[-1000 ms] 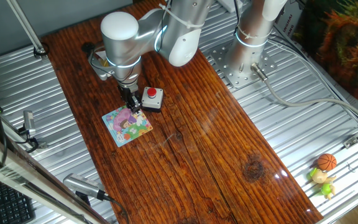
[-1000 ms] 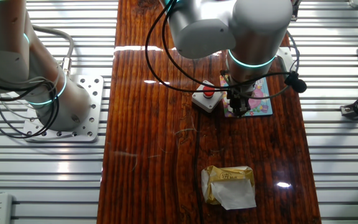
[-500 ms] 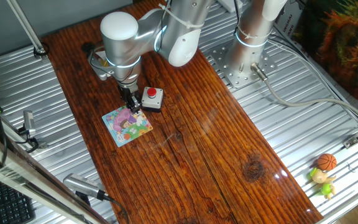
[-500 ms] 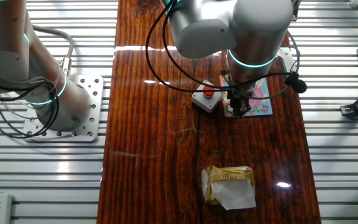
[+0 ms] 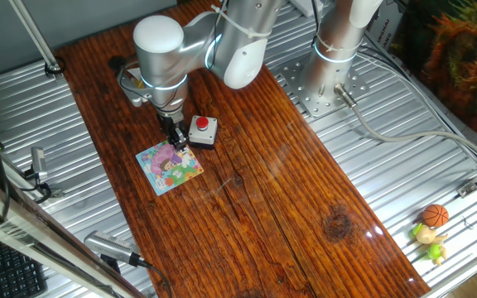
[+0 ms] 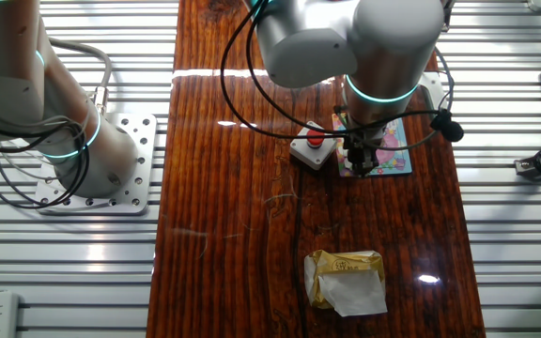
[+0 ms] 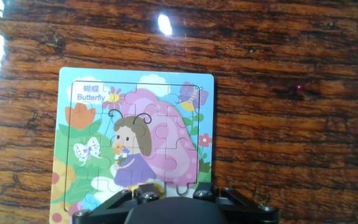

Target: Assemble one piece of a puzzle

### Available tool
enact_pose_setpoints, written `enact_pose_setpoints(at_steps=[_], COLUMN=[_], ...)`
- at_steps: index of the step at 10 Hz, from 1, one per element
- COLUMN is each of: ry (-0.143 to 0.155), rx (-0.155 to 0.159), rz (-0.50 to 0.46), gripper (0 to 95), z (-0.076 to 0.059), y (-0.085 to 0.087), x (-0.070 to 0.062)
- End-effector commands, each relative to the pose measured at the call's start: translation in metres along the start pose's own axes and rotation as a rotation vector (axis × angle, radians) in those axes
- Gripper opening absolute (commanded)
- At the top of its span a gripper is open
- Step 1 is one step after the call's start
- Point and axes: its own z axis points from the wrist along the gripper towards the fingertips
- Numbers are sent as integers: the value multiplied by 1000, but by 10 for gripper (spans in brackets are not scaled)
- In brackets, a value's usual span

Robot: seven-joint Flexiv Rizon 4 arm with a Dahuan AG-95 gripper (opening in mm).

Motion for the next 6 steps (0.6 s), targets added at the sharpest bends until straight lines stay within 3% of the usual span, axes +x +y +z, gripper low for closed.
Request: enact_pose_setpoints(at_steps=[1, 6], ry=[0, 2], rx=[-1, -2], rz=[6, 16], gripper=[380, 380], z=[0, 0], y=[0, 1], x=[0, -1])
